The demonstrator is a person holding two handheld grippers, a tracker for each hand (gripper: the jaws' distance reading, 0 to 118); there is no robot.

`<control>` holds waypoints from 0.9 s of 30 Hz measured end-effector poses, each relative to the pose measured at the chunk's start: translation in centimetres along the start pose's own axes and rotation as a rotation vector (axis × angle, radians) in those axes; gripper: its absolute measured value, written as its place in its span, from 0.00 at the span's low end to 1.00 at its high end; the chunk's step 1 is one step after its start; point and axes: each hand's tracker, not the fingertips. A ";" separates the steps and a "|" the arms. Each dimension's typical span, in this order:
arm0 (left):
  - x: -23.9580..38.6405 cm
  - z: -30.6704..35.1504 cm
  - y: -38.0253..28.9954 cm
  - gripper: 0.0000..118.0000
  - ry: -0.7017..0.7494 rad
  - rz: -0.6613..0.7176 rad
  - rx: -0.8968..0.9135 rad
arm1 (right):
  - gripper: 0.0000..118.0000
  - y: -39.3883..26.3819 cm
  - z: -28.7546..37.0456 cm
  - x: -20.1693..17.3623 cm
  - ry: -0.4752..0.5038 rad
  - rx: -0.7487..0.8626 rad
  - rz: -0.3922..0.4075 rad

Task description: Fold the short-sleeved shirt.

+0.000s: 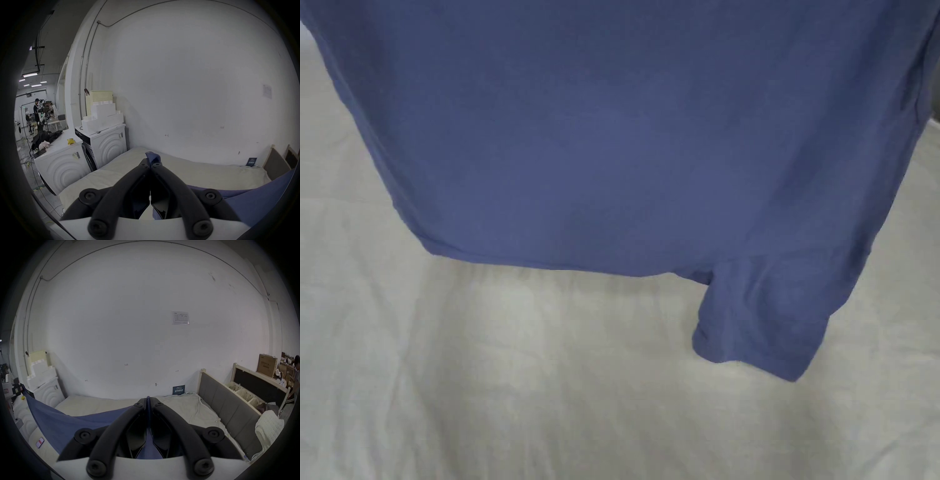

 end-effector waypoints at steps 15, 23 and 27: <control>7.4 -11.2 -2.4 0.00 0.082 0.008 0.135 | 0.02 -0.3 -11.0 -2.6 -0.088 0.188 -0.022; 9.8 -15.1 -11.5 0.00 0.068 -0.121 0.023 | 0.02 -9.2 -15.8 -1.4 -0.072 0.029 -0.068; 10.5 -16.7 -18.2 0.00 0.033 -0.169 -0.110 | 0.02 -16.3 -18.2 -0.8 -0.066 -0.108 -0.083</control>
